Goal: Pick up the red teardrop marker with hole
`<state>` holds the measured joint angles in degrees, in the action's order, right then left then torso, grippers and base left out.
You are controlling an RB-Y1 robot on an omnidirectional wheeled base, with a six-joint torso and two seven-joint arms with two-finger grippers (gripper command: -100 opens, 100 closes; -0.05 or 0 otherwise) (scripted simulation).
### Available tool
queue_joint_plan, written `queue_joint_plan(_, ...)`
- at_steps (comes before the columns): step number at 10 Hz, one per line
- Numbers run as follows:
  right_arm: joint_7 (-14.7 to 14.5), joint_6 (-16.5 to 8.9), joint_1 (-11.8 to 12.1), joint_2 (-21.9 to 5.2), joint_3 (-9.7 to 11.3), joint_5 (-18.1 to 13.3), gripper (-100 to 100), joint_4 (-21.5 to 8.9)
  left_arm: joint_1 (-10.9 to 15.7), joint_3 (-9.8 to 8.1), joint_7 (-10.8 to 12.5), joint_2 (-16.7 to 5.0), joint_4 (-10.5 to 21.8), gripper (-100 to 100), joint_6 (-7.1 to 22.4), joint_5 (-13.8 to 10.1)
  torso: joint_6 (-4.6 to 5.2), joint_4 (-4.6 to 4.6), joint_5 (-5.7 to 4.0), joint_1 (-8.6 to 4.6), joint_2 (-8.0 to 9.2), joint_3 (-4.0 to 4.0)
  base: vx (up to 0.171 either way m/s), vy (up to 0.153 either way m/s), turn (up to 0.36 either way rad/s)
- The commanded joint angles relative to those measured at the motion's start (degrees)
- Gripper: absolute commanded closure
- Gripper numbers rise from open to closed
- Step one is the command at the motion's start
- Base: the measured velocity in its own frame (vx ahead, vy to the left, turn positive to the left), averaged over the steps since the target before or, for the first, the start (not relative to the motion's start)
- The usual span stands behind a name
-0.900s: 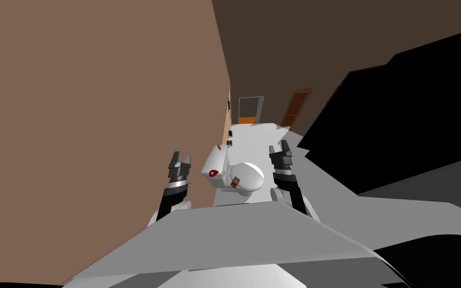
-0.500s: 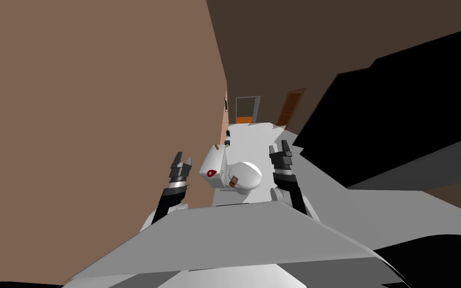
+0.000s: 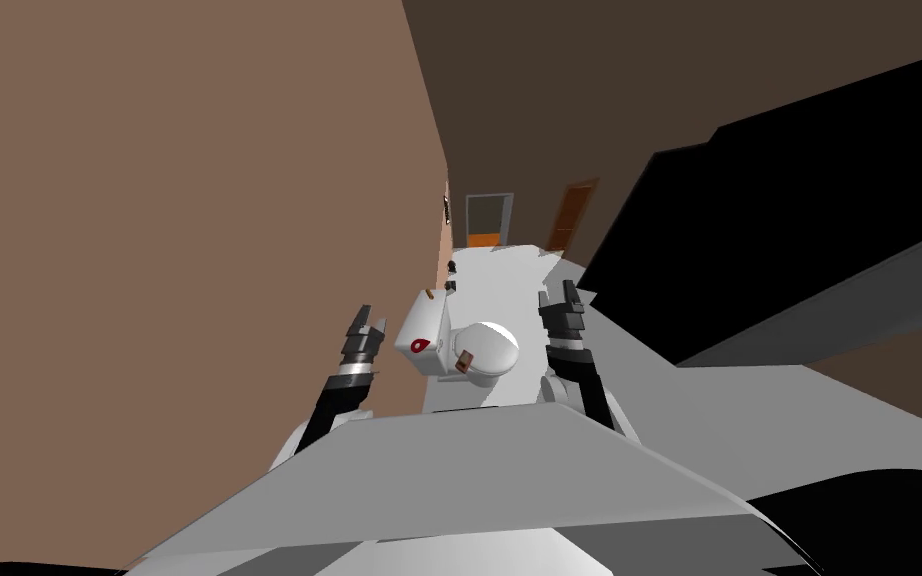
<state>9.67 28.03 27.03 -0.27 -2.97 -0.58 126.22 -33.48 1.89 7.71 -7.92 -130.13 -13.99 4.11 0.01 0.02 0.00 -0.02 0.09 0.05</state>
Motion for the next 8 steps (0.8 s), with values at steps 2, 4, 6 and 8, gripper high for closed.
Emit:
queue_joint_plan(2, 0.0, 0.0, 0.0, 0.0, 0.0, 0.0, 0, 0.0, -0.9, 0.44, -0.4, -1.1, -1.1, -100, 4.1, -0.4, 0.00, 0.01, 0.00, 0.01, 0.04, 0.02, -0.033, -0.004, -0.103)
queue_joint_plan(4, 0.0, 0.0, 0.0, 0.0, 0.0, 0.0, 0, 0.0, -1.3, 0.78, -0.6, -1.6, -1.8, -100, 7.1, -0.6, -0.01, 0.00, 0.00, 0.02, 0.02, 0.01, -0.022, -0.003, -0.075)
queue_joint_plan(6, 0.0, 0.0, 0.0, 0.0, 0.0, 0.0, 0, 0.0, -1.7, 1.15, -0.8, -2.2, -2.5, -100, 10.2, -0.8, -0.01, 0.00, 0.01, 0.03, -0.01, -0.01, -0.018, -0.002, -0.082)
queue_joint_plan(8, 0.0, 0.0, 0.0, 0.0, 0.0, 0.0, 0, 0.0, -2.1, 1.54, -1.1, -2.6, -3.1, -100, 13.5, -1.0, -0.01, 0.00, 0.00, 0.01, -0.01, -0.01, -0.019, -0.006, -0.086)
